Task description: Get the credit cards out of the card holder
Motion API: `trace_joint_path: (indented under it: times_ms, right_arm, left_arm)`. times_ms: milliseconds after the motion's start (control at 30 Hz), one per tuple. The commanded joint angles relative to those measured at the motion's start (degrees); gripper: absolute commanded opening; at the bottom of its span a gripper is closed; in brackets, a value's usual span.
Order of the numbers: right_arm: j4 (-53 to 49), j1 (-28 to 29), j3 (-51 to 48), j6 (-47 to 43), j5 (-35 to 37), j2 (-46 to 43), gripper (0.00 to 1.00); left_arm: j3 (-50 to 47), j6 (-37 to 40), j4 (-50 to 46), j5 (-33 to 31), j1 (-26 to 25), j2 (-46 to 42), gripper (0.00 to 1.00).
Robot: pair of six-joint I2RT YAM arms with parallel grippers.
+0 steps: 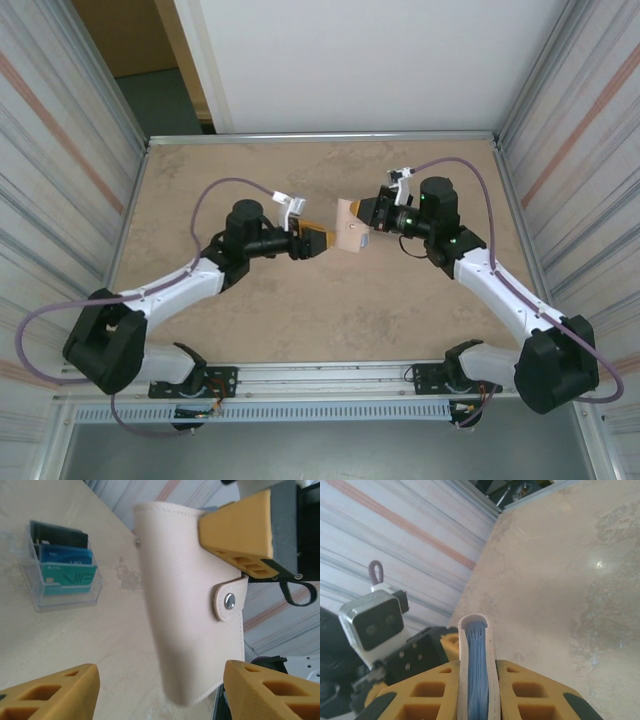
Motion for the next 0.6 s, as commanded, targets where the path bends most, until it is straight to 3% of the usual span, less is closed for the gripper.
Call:
trace_joint_path:
  times_ms: [0, 267, 567]
  right_arm:
    - [3.3, -1.6, 1.0, -1.1, -10.2, -0.6, 0.0]
    - [7.6, -2.1, 4.4, -0.1, -22.0, 0.9, 0.0]
    - [13.5, -0.7, 6.0, 3.9, -25.0, 2.3, 0.0]
  left_arm:
    - [-0.6, -0.3, 0.8, 8.0, 2.7, -3.8, 0.68]
    - [2.2, 1.8, -1.0, 18.7, 3.0, -3.9, 0.71]
    - [2.9, 0.4, 7.8, 22.9, -0.2, -1.9, 0.76]
